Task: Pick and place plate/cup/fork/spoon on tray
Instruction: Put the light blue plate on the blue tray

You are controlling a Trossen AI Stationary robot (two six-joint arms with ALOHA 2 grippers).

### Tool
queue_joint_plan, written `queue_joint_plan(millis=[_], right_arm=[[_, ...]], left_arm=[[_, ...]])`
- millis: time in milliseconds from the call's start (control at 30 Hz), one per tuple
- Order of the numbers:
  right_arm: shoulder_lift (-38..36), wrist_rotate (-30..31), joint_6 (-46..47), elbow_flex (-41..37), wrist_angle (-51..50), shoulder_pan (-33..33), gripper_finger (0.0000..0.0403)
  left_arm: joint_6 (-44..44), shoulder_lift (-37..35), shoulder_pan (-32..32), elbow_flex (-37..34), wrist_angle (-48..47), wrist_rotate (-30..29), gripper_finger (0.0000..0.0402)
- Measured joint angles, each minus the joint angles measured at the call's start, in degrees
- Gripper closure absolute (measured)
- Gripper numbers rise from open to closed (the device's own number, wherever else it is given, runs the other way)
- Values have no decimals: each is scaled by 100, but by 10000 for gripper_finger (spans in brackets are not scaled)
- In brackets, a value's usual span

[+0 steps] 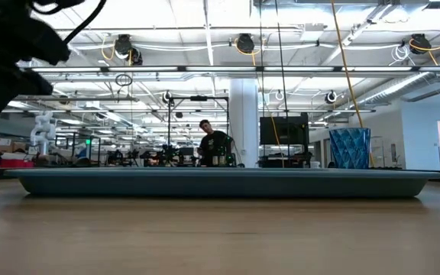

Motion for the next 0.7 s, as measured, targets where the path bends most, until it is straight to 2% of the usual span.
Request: queue_joint_plan(millis=[233,700], right_arm=[[0,-4,105,0,0,0,282],[0,-6,271,0,0,0,282]], left_arm=[[-211,2,-144,-579,207,53,158],[-847,2,-410,-1297,1059,165,158]])
